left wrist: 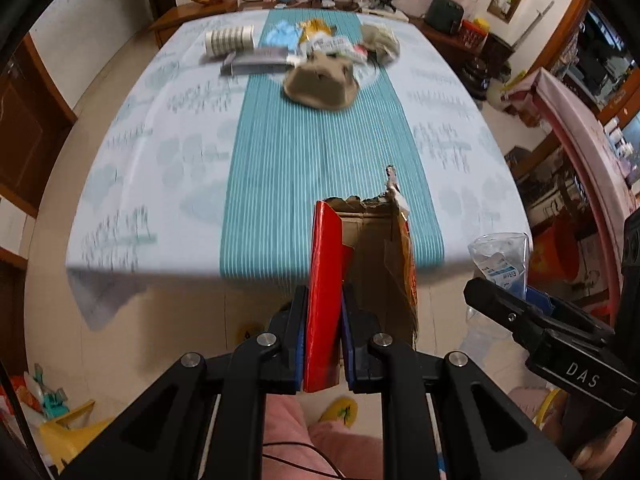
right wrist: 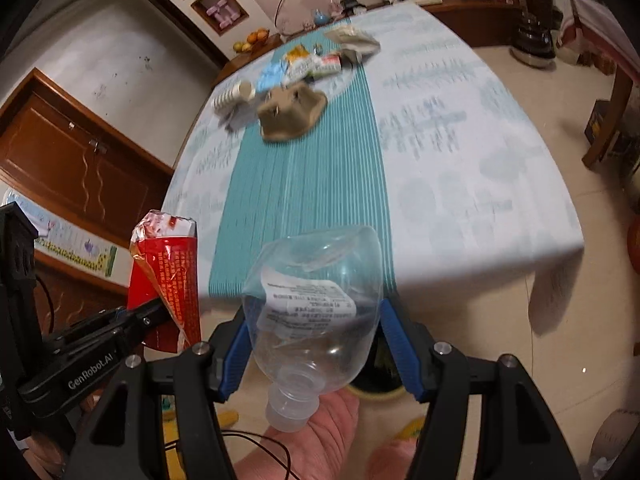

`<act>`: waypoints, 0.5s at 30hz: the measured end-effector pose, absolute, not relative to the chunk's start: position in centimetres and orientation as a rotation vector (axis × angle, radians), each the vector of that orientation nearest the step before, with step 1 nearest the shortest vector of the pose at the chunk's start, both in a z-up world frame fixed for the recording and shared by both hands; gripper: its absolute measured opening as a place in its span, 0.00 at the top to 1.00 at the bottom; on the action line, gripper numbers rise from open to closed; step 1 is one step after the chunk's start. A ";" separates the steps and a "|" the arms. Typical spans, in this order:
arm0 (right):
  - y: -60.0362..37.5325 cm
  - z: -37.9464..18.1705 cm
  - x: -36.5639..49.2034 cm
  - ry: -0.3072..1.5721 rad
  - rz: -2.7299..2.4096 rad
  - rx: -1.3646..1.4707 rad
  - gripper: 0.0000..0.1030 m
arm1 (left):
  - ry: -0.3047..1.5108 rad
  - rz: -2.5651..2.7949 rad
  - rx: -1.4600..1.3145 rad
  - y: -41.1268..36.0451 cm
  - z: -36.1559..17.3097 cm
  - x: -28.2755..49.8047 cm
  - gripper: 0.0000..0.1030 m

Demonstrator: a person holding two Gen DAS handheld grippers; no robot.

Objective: Collect trash
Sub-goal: 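Lower both tools over the black bin and open both grippers to drop items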

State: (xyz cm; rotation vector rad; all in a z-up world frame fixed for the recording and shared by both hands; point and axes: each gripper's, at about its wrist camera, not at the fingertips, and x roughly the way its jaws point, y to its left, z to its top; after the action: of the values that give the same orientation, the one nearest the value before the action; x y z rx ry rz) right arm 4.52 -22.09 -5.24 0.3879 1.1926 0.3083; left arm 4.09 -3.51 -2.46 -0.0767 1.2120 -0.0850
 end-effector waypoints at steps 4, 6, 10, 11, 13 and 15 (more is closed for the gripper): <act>-21.9 -6.6 1.6 1.236 0.331 0.379 0.40 | 1.252 -0.078 -0.072 -3.8 -4.0 1.3 0.88; -21.6 -7.6 0.5 1.260 0.334 0.387 0.40 | 1.277 -0.074 -0.067 -3.6 -5.2 0.3 0.88; -20.9 -10.9 -1.5 1.320 0.322 0.411 0.40 | 1.325 -0.068 -0.064 -3.3 -8.3 -0.7 0.87; -20.6 -12.0 -1.9 1.338 0.318 0.412 0.40 | 1.339 -0.069 -0.062 -3.2 -9.4 -0.9 0.87; -20.2 -13.8 -2.4 1.368 0.309 0.413 0.40 | 1.364 -0.073 -0.058 -3.0 -12.0 -1.1 0.86; -19.7 -16.4 -2.7 1.403 0.292 0.419 0.40 | 1.388 -0.080 -0.060 -2.8 -14.7 -1.0 0.86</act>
State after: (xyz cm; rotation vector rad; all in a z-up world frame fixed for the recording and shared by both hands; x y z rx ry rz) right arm -2.71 -19.66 -16.43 0.4185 1.4032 0.2920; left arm -1.03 -2.77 -14.72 -0.0596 1.3884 -0.0805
